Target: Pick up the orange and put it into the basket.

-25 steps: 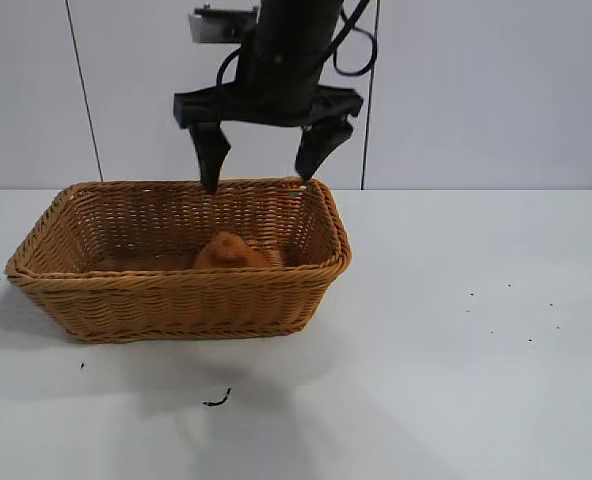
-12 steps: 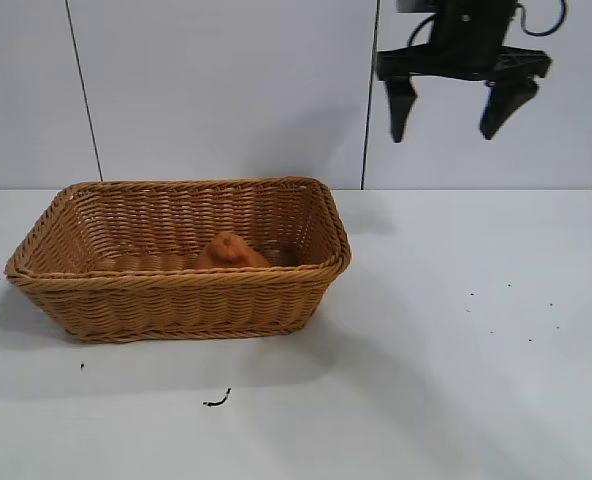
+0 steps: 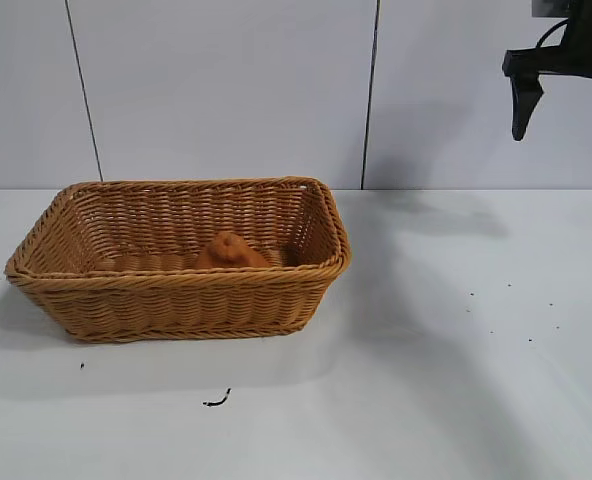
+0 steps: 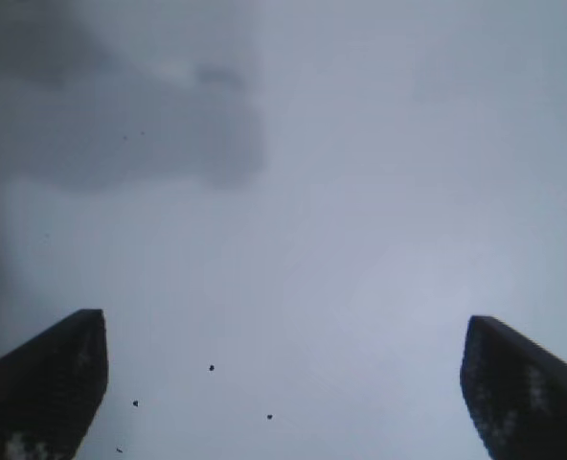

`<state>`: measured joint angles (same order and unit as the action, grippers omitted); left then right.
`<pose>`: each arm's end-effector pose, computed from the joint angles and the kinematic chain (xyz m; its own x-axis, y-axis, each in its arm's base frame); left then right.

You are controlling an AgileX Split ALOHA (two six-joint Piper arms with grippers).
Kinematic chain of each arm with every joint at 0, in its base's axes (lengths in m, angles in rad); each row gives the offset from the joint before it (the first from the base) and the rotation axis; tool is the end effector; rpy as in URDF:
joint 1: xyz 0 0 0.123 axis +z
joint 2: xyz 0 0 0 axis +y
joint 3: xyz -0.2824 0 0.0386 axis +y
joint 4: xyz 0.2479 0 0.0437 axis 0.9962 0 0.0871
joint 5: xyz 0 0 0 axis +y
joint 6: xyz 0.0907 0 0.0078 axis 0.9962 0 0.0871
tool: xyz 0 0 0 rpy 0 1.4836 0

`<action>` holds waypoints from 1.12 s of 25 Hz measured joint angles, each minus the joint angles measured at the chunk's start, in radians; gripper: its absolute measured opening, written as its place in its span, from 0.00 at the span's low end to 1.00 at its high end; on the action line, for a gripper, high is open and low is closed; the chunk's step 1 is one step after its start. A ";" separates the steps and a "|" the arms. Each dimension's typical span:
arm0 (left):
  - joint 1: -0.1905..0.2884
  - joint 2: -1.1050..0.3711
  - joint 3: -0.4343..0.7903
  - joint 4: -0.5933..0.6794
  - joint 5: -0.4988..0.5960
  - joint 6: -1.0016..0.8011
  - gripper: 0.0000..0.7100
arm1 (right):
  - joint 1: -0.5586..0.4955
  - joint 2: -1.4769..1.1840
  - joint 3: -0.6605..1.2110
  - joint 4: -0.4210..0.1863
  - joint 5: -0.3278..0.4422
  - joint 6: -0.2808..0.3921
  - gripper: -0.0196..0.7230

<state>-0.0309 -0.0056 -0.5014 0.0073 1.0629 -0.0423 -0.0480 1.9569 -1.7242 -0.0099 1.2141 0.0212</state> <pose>-0.0059 0.0008 0.2774 -0.4521 -0.0248 -0.8916 0.0077 0.9995 -0.0317 0.4118 -0.0206 0.2664 -0.9756 0.0646 -0.2098 0.0672 0.9977 -0.0053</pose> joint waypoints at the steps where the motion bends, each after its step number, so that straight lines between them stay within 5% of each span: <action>1: 0.000 0.000 0.000 0.000 0.000 0.000 0.94 | 0.000 -0.045 0.071 0.025 0.000 -0.021 0.96; 6: 0.000 0.000 0.000 0.000 0.000 0.000 0.94 | 0.002 -0.272 0.334 0.083 0.000 -0.075 0.96; 14: 0.000 0.000 0.000 0.000 0.000 0.000 0.94 | 0.002 -0.827 0.812 0.082 -0.008 -0.096 0.96; 21: 0.000 0.000 0.000 0.000 0.000 0.000 0.94 | 0.002 -1.284 1.146 0.082 -0.207 -0.145 0.96; 28: 0.000 0.000 0.000 0.000 0.000 0.000 0.94 | 0.002 -1.590 1.230 0.078 -0.197 -0.151 0.96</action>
<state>-0.0309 -0.0056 -0.5014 0.0073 1.0629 -0.0423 -0.0456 0.3668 -0.4945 0.0679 1.0167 -0.1300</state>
